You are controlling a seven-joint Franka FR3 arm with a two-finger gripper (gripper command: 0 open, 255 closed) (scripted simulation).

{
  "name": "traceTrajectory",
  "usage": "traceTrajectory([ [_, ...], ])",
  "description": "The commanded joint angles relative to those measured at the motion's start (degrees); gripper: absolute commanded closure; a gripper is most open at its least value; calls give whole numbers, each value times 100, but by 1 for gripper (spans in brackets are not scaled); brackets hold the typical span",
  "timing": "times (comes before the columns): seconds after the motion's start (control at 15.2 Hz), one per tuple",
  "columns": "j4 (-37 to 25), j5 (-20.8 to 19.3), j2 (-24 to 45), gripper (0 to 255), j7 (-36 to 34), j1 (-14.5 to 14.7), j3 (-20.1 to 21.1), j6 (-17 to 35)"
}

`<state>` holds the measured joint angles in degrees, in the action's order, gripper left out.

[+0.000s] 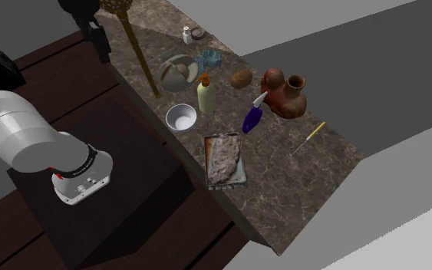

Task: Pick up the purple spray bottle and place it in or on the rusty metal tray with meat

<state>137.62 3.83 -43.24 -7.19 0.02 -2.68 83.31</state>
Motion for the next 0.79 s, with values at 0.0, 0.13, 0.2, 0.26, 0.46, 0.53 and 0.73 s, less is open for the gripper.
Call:
traceTrajectory([
  [0.0, 0, 0, 0, 0, 0, 0, 0, 0],
  [0.13, 37, -133, 247, 0, 164, -64, -137, 324],
  [0.2, 45, -194, 380, 0, 244, -94, -206, 486],
  [0.26, 46, -253, 519, 0, 321, -123, -275, 648],
  [0.46, 3, -401, 969, 0, 550, -205, -481, 1123],
  [0.53, -26, -442, 1129, 0, 625, -231, -549, 1278],
  [0.73, -158, -534, 1635, 0, 849, -299, -748, 1727],
])
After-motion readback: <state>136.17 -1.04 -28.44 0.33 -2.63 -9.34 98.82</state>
